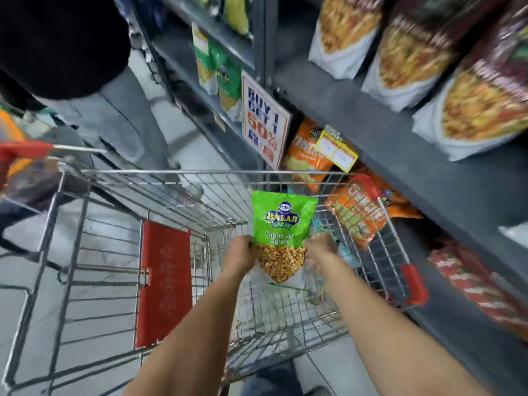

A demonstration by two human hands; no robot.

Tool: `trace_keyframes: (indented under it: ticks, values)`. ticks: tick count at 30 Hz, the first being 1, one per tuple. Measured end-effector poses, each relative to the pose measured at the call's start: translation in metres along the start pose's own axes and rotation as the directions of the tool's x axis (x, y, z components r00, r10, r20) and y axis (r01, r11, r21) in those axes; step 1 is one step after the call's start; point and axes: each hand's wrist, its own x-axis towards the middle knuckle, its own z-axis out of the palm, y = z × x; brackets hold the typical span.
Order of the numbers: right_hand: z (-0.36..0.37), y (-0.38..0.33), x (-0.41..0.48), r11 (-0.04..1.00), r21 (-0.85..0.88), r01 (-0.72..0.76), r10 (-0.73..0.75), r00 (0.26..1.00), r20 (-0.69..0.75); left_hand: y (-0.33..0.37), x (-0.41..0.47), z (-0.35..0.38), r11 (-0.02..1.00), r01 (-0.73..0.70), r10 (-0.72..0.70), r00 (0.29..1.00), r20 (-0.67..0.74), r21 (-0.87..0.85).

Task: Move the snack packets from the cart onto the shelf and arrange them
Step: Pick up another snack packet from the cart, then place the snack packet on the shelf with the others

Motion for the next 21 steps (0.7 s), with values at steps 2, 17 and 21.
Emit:
trace_keyframes:
  ticks: [2, 17, 21]
  values:
    - [-0.025, -0.014, -0.012, 0.998, 0.036, 0.043, -0.041, 0.998, -0.045, 0.026, -0.009, -0.012, 0.995, -0.096, 0.098, 0.993, -0.058, 0.038]
    - [-0.223, -0.011, -0.097, 0.922, 0.208, 0.327, -0.157, 0.806, -0.571, 0.215, -0.081, -0.010, 0.747, -0.664, 0.660, 0.733, -0.167, 0.036]
    - [-0.284, 0.031, -0.119, 0.895, 0.265, 0.360, -0.081, 0.714, -0.696, 0.271, -0.114, 0.027, 0.593, -0.799, 0.805, 0.588, -0.077, 0.101]
